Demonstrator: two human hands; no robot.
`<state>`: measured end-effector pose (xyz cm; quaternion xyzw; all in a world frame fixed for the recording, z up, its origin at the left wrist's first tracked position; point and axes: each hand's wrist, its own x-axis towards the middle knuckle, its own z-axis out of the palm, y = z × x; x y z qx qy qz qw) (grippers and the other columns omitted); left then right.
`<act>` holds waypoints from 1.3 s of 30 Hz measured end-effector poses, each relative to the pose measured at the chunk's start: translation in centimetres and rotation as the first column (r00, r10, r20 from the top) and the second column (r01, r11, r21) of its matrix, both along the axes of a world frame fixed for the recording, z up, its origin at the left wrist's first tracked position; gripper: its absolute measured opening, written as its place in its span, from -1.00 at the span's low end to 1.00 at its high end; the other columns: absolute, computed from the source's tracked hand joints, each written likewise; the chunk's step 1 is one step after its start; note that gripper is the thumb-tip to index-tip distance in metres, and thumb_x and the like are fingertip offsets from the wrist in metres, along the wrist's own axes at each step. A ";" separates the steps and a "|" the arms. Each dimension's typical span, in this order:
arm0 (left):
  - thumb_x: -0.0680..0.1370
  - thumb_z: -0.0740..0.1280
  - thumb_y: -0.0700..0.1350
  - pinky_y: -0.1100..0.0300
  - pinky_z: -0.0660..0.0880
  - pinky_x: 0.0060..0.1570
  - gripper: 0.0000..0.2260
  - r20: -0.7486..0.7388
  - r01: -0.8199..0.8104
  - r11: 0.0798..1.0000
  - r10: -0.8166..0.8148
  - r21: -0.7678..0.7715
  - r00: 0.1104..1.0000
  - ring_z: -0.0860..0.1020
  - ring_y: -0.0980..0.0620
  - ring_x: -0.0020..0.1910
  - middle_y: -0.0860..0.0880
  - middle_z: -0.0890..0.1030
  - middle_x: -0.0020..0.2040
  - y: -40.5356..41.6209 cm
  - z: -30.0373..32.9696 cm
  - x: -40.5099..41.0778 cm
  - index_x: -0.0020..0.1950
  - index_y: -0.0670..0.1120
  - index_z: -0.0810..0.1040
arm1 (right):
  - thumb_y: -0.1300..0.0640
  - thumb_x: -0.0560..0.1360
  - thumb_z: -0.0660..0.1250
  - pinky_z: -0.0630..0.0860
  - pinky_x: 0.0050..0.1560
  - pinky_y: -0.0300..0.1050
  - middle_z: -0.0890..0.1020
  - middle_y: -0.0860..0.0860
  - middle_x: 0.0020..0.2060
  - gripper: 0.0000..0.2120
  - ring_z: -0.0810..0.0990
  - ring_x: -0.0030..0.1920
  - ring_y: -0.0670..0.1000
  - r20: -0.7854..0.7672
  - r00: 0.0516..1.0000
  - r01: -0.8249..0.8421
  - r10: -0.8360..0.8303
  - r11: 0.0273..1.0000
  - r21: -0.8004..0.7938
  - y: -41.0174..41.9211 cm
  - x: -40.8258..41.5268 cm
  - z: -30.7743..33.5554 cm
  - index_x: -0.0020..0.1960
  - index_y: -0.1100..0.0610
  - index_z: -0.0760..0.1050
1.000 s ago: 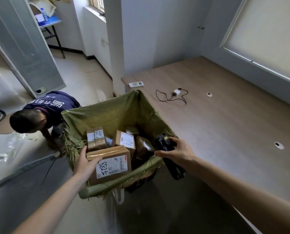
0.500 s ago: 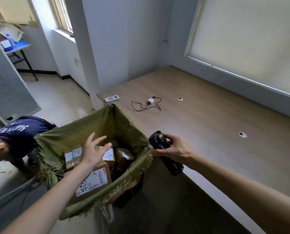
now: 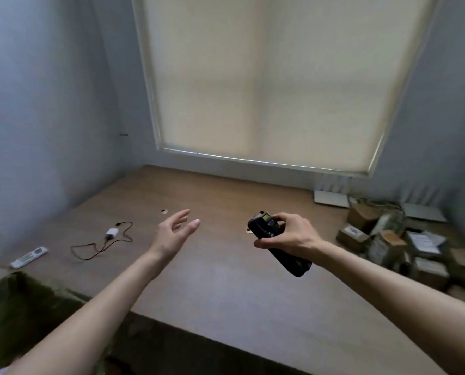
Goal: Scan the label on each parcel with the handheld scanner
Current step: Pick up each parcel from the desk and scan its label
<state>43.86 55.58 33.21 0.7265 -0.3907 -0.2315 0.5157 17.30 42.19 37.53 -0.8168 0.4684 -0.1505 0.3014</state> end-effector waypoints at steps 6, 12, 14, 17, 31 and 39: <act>0.48 0.49 0.19 0.20 0.51 0.14 -0.43 0.018 0.261 0.965 -0.261 -0.018 0.965 0.55 0.02 0.30 -0.08 0.61 0.29 -13.7 3.0 -17.9 0.42 0.00 0.53 | -0.26 0.23 0.62 0.62 0.03 -0.15 0.72 -0.12 -0.08 -0.47 0.69 -0.02 -0.04 -0.034 0.963 0.266 -0.268 0.962 -0.060 -6.3 -19.9 3.3 0.15 -0.14 0.68; 0.52 0.43 0.23 0.07 0.48 0.28 -0.44 0.061 0.526 0.850 -0.525 0.000 0.849 0.55 0.01 0.27 -0.07 0.61 0.30 -23.7 3.7 -34.9 0.44 0.01 0.51 | -0.30 0.22 0.64 0.48 0.04 -0.20 0.70 -0.05 0.20 -0.24 0.63 0.18 0.03 -0.046 0.844 0.531 -0.534 0.844 -0.074 -9.1 -37.7 3.5 0.36 -0.10 0.61; 0.55 0.41 0.18 0.09 0.48 0.27 -0.47 0.071 0.590 0.807 -0.589 0.002 0.805 0.56 0.02 0.24 -0.06 0.61 0.29 -26.3 3.6 -40.1 0.46 -0.01 0.50 | -0.35 0.18 0.63 0.51 0.09 -0.18 0.69 -0.04 0.24 -0.16 0.63 0.22 0.05 -0.044 0.784 0.615 -0.619 0.785 -0.071 -9.9 -42.6 2.7 0.40 -0.10 0.58; 0.57 0.41 0.12 0.05 0.50 0.29 -0.50 0.059 0.670 0.742 -0.669 0.007 0.741 0.58 0.01 0.19 -0.09 0.63 0.26 -29.9 2.7 -46.8 0.45 -0.04 0.50 | -0.38 0.17 0.60 0.55 0.09 -0.10 0.70 -0.01 0.18 -0.18 0.64 0.16 0.09 -0.040 0.688 0.722 -0.725 0.689 -0.058 -10.9 -48.9 1.5 0.36 -0.09 0.60; 0.55 0.41 0.15 -0.07 0.43 0.40 -0.38 0.015 0.805 0.581 -0.812 0.121 0.584 0.46 -0.07 0.40 -0.07 0.49 0.43 -51.6 -4.4 -63.7 0.55 -0.02 0.36 | -0.25 0.28 0.63 0.57 0.03 -0.07 0.68 -0.01 0.02 -0.44 0.63 0.05 0.06 -0.063 0.519 0.854 -0.852 0.516 0.065 -26.0 -63.5 -4.9 0.19 -0.09 0.60; 0.57 0.40 0.11 -0.05 0.38 0.43 -0.34 0.026 0.827 0.510 -0.854 0.238 0.519 0.36 -0.08 0.50 -0.08 0.38 0.53 -60.7 -8.9 -68.9 0.60 -0.04 0.26 | -0.24 0.29 0.64 0.59 0.06 -0.06 0.69 -0.03 0.05 -0.45 0.64 0.06 0.04 -0.049 0.519 0.849 -0.853 0.508 0.146 -35.3 -66.7 -9.1 0.19 -0.10 0.59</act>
